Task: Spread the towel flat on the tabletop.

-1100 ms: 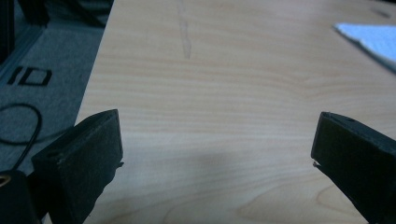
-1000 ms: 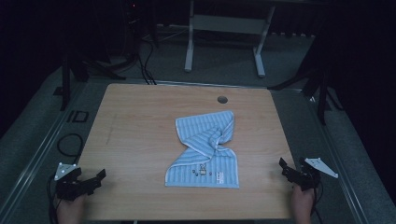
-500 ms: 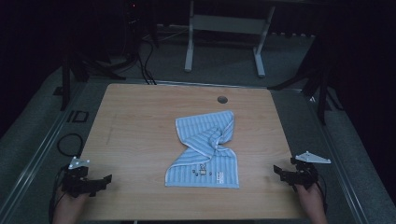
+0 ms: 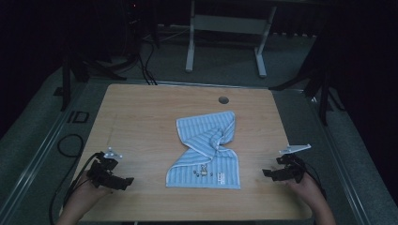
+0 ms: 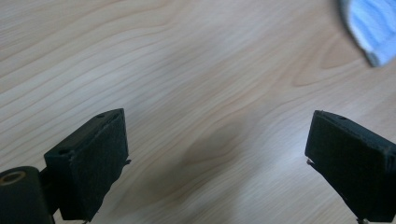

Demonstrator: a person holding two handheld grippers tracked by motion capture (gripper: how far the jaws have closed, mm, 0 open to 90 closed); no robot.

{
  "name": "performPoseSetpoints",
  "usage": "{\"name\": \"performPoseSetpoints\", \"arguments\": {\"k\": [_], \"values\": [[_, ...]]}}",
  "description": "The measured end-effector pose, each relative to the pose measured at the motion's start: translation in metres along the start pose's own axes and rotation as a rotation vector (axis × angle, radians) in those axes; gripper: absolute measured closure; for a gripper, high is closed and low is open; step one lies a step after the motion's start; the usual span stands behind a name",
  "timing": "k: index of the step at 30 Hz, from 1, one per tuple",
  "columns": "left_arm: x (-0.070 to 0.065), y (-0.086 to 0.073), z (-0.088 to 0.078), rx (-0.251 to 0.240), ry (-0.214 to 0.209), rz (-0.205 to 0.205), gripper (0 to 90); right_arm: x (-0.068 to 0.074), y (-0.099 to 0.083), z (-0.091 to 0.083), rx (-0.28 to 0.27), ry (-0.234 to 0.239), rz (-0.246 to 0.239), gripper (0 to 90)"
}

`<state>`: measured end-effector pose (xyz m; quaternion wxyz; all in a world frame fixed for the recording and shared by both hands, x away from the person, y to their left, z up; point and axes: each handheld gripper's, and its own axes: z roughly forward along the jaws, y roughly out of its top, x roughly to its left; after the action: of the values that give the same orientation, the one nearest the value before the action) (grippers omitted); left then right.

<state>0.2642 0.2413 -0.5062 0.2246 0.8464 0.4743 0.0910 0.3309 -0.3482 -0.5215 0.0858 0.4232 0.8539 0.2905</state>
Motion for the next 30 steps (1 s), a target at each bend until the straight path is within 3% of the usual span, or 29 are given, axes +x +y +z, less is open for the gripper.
{"name": "performPoseSetpoints", "arguments": {"k": [5, 6, 9, 13, 14, 16, 21, 26, 30], "values": [[-0.014, 0.016, 0.016, 0.058, -0.015, 0.063, 5.6, 0.004, 0.018, 0.009, 0.101, 0.008, -0.054, 13.1], [-0.014, 0.016, 0.016, 0.058, -0.015, 0.063, 5.6, 0.004, 0.018, 0.009, 0.101, 0.008, -0.054, 13.1], [-0.028, 0.029, 0.028, 0.103, -0.038, 0.127, 5.9, 0.009, 0.033, 0.016, 0.154, 0.005, -0.096, 13.8], [-0.041, 0.044, 0.036, 0.111, -0.059, 0.171, 13.8, 0.018, 0.044, 0.022, 0.211, 0.037, -0.157, 17.7], [-0.041, 0.044, 0.036, 0.111, -0.059, 0.171, 13.9, 0.018, 0.044, 0.022, 0.211, 0.037, -0.157, 17.7], [-0.05, 0.055, 0.04, 0.11, -0.085, 0.217, 21.1, 0.026, 0.052, 0.026, 0.233, 0.068, -0.209, 24.3], [-0.07, 0.075, 0.045, 0.12, -0.132, 0.3, 31.1, 0.039, 0.066, 0.031, 0.283, 0.092, -0.312, 35.5], [-0.093, 0.097, 0.051, 0.109, -0.146, 0.363, 31.6, 0.049, 0.084, 0.039, 0.285, 0.098, -0.377, 44.0], [-0.108, 0.114, 0.062, 0.12, -0.157, 0.407, 31.7, 0.057, 0.099, 0.048, 0.28, 0.104, -0.404, 49.8]]}}
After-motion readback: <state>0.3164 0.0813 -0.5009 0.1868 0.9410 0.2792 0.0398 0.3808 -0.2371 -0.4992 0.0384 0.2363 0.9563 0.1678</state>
